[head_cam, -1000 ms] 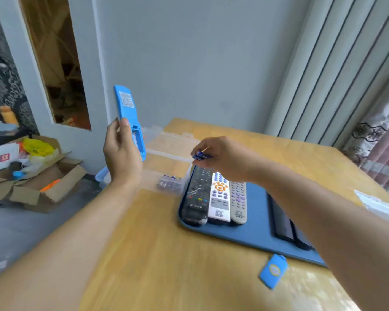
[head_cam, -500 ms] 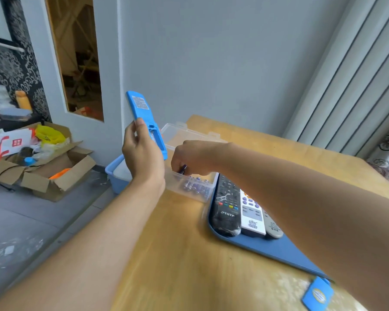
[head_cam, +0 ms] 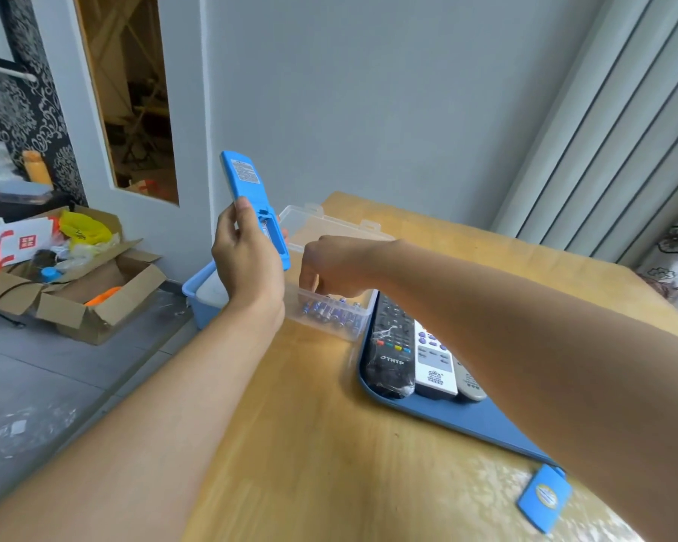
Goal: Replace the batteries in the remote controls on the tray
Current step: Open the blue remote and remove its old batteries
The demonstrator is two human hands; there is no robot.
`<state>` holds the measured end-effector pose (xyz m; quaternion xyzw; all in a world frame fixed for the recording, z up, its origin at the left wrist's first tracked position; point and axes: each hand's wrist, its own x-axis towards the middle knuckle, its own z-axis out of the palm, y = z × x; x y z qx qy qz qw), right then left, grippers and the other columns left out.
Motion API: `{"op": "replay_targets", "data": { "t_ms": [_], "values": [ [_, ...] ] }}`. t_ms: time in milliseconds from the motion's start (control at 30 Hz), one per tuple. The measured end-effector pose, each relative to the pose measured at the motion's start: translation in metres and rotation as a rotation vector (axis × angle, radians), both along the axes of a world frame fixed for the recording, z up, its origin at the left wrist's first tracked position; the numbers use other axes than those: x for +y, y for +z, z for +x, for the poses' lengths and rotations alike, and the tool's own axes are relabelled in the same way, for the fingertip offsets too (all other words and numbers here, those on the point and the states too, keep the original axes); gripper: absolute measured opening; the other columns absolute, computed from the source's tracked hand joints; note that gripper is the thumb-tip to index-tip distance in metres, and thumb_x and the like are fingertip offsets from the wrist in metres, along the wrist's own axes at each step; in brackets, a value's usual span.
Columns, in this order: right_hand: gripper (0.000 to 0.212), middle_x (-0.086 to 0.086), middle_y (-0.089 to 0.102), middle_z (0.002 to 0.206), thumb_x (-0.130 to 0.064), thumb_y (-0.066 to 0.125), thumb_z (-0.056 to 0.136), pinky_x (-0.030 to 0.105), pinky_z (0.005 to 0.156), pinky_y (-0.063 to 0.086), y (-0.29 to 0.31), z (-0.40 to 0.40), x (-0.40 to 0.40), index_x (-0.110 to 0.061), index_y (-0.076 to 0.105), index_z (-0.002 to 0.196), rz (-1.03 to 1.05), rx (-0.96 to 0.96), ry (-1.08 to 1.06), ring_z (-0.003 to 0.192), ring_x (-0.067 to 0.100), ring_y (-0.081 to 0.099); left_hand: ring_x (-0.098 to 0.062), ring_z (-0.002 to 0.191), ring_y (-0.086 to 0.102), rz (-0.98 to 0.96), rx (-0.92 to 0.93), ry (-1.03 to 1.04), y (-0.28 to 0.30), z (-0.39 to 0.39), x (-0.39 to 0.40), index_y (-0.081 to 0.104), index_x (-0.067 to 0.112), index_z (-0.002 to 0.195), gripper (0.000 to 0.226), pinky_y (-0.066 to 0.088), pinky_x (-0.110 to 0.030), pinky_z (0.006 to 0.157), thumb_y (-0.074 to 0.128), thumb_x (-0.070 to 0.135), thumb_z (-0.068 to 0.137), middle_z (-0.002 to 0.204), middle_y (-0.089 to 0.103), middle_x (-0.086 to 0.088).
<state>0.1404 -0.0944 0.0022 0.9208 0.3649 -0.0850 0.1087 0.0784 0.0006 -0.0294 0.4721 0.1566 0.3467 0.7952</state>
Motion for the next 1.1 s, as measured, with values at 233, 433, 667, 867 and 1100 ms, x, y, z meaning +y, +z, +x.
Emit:
{"op": "replay_targets", "data": {
  "t_ms": [233,433,667,867,1100],
  "values": [
    [0.053,-0.016,0.064,0.083,0.003,0.047,0.091,0.025,0.066,0.050,0.025,-0.012,-0.042,-0.038,0.073,0.111,0.273,-0.056,-0.068,0.086,0.001,0.056,-0.014,0.067,0.068,0.076,-0.015,0.006,-0.003,-0.001,-0.003,0.063,0.033,0.102,0.021,0.060,-0.030,0.069,0.044,0.038,0.107,0.091,0.072,-0.001],
    [0.032,-0.016,0.065,0.087,-0.007,0.058,0.092,0.026,0.070,0.050,0.028,-0.065,-0.187,-0.033,0.077,0.096,0.822,-0.435,-0.214,0.069,0.003,0.058,-0.013,0.054,0.066,0.304,-0.049,-0.254,-0.008,-0.030,-0.053,0.060,0.029,0.096,0.025,0.054,-0.027,0.048,0.041,0.040,0.109,0.083,0.068,0.000],
    [0.026,-0.020,0.066,0.088,-0.008,0.062,0.091,0.028,0.067,0.052,0.003,-0.123,-0.348,-0.029,0.078,0.093,0.888,-0.559,-0.605,0.075,0.006,0.063,-0.014,0.057,0.064,0.451,0.046,-0.759,0.004,-0.057,-0.182,0.065,0.016,0.100,0.008,0.049,-0.022,0.048,0.057,0.019,0.102,0.088,0.071,-0.006],
    [0.014,-0.017,0.068,0.088,-0.026,0.066,0.090,0.029,0.064,0.051,-0.011,-0.157,-0.423,-0.035,0.074,0.095,0.833,-0.728,-0.810,0.077,0.009,0.063,-0.021,0.056,0.068,0.425,0.088,-0.992,-0.004,-0.073,-0.302,0.051,0.020,0.134,0.028,0.052,-0.026,0.051,0.050,0.016,0.105,0.093,0.072,-0.013],
    [0.010,-0.009,0.064,0.089,-0.025,0.059,0.093,0.032,0.064,0.049,-0.042,-0.173,-0.448,-0.027,0.066,0.100,0.716,-0.688,-0.897,0.080,0.014,0.057,-0.007,0.060,0.067,0.764,0.116,-1.013,-0.010,-0.073,-0.364,0.065,0.037,0.128,0.037,0.053,-0.025,0.062,0.044,0.015,0.108,0.105,0.067,-0.004]
  ]
}}
